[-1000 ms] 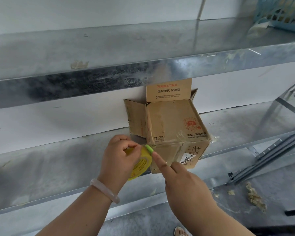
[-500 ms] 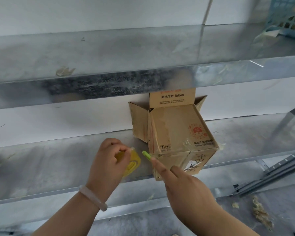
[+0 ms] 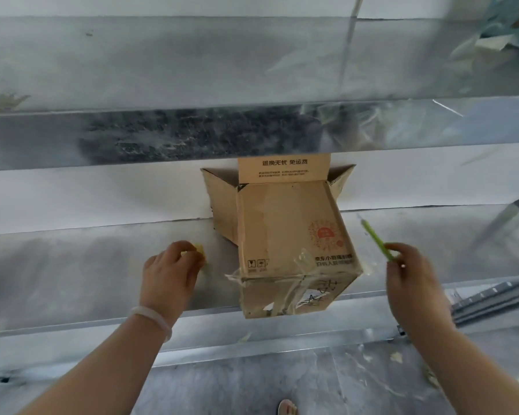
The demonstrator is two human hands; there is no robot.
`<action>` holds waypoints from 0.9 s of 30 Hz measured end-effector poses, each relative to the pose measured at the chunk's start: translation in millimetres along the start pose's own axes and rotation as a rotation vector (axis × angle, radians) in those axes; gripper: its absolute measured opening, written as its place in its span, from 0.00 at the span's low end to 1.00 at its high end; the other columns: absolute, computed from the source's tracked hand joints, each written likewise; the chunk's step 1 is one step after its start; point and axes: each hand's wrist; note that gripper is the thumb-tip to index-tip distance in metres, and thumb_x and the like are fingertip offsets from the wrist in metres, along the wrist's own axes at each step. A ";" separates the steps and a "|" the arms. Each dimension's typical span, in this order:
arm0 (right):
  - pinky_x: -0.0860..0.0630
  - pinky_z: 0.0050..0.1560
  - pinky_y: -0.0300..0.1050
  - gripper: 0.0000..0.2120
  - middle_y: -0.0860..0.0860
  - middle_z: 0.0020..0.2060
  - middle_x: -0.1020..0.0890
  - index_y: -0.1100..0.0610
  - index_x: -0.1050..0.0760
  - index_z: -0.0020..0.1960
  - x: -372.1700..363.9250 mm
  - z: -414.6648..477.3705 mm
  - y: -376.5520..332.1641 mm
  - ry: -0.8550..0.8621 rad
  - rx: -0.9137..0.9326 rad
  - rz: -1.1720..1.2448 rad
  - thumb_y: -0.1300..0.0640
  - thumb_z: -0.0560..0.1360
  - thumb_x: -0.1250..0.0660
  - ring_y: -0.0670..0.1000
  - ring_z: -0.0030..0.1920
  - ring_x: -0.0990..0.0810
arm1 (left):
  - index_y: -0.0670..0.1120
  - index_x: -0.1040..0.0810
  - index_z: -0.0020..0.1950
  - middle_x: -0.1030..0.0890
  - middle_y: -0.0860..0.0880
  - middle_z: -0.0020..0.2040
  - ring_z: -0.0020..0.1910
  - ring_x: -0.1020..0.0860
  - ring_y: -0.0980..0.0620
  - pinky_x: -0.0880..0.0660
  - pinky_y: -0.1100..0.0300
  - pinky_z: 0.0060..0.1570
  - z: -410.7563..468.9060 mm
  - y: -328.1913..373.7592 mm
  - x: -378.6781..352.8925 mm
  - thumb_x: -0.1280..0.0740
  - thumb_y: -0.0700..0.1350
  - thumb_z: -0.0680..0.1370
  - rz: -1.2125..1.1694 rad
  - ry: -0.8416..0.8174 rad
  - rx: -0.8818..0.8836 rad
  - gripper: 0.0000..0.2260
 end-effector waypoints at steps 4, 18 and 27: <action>0.26 0.51 0.51 0.15 0.54 0.51 0.21 0.52 0.23 0.62 -47.6 32.6 29.7 -0.223 0.016 -0.169 0.63 0.77 0.38 0.54 0.49 0.27 | 0.45 0.15 0.39 0.18 0.46 0.46 0.39 0.19 0.41 0.22 0.52 0.41 -17.9 2.1 -16.2 0.39 0.50 0.73 -0.035 -0.071 -0.008 0.14; 0.36 0.73 0.52 0.26 0.54 0.75 0.36 0.60 0.46 0.78 -10.8 -47.0 -31.7 0.057 0.471 0.645 0.53 0.83 0.50 0.55 0.75 0.36 | 0.48 0.39 0.75 0.28 0.59 0.69 0.68 0.30 0.55 0.33 0.56 0.68 -26.4 124.9 53.0 0.47 0.54 0.82 -0.981 0.278 0.228 0.23; 0.29 0.65 0.35 0.33 0.36 0.68 0.28 0.38 0.45 0.74 -10.0 -55.8 -78.6 -0.296 0.024 0.926 0.39 0.74 0.34 0.35 0.66 0.29 | 0.64 0.48 0.74 0.32 0.70 0.66 0.62 0.32 0.74 0.31 0.74 0.59 -8.8 179.8 65.5 0.35 0.57 0.75 -1.066 0.075 0.541 0.31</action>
Point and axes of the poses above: each hand's wrist, its own z-axis towards the middle knuckle, its own x-axis out of the back of the hand, y = z × x
